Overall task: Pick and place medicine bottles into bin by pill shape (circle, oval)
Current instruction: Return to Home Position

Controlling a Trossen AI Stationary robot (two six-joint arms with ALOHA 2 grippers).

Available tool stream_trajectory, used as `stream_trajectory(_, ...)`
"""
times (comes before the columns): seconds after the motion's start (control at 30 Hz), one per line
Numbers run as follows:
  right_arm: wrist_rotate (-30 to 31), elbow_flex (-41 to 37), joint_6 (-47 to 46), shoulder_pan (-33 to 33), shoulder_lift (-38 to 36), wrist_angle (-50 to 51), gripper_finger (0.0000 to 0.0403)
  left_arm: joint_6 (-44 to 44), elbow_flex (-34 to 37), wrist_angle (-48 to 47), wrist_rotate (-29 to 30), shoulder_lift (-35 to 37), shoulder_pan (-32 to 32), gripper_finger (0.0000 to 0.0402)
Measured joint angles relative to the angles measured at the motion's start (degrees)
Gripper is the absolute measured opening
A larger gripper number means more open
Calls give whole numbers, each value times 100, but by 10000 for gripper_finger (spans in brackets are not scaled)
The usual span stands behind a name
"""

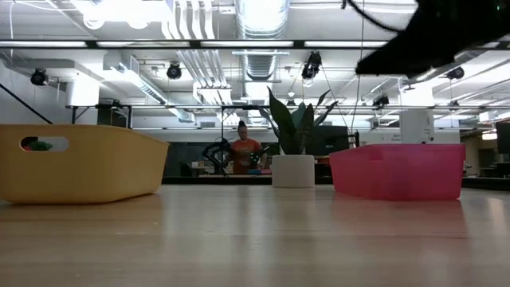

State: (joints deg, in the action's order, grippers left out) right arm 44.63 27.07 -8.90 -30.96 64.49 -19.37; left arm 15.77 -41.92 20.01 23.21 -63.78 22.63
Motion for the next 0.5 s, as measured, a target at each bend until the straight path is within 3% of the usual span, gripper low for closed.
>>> stream_trajectory(0.13, -276, 119, 992, 207, -7, -415, 136, -27, 629, 129, 53, 642, -76, 228)
stream_trajectory(0.3, -1483, 101, 1597, 1036, -30, -954, 116, -35, 1510, 870, 135, 1318, -455, 228)
stream_trajectory(0.5, -2651, 84, 1888, 2163, -140, -943, 97, -50, 2254, 936, 133, 2203, -942, 228)
